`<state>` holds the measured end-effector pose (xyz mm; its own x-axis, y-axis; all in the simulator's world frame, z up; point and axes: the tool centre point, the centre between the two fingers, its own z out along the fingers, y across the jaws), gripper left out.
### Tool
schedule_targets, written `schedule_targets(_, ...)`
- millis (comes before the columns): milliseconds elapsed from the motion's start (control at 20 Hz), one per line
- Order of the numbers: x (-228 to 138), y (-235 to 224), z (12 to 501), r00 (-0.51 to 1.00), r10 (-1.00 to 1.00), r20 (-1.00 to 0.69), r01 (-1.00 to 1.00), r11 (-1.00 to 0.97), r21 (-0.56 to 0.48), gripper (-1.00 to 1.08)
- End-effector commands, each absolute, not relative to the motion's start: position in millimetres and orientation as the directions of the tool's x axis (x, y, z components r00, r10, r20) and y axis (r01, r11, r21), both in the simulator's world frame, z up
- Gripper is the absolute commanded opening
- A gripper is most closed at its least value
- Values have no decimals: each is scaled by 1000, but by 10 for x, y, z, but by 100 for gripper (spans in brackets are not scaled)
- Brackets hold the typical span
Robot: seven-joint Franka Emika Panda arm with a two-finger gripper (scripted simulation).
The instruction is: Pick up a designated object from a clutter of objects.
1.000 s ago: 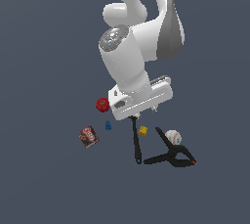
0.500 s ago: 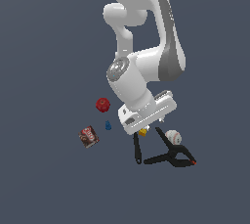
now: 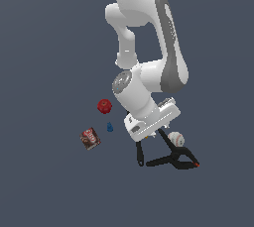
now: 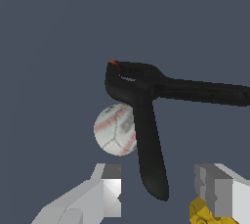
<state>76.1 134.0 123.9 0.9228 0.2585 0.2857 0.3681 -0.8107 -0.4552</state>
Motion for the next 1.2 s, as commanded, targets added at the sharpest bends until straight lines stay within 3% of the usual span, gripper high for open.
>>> schedule_targets(0, 766, 1360, 1202, 921, 258, 293, 372, -808, -458, 28)
schedule_targets(850, 792, 1529, 929, 921, 257, 294, 372, -807, -459, 28)
schedule_targets(900, 792, 1529, 929, 921, 257, 294, 372, -807, -459, -100)
schedule_targets(1150, 792, 1529, 929, 921, 257, 294, 372, -807, -459, -100)
